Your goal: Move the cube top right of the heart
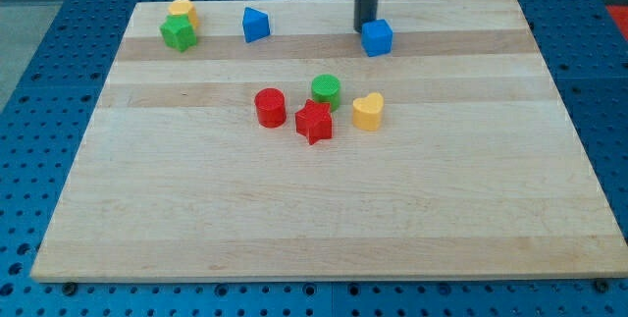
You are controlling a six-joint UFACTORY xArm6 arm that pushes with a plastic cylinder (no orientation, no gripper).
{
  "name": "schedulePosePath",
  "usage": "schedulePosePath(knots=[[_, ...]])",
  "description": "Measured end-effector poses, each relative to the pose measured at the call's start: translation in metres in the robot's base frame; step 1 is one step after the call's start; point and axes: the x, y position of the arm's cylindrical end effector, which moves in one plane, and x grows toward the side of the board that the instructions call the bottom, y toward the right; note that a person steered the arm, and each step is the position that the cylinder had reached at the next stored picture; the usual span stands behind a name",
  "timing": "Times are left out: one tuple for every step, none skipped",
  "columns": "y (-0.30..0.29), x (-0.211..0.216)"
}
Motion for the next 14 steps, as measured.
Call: schedulePosePath(knots=[[0.031,0.000],[0.047,0.001],[0.043,0.001],[0.024,0.001],[0.010,0.000],[0.010,0.004],[0.010,0.015],[0.010,0.030],[0.010,0.043],[0.010,0.057],[0.010,0.069],[0.010,0.078],[0.010,0.085],[0.010,0.093]])
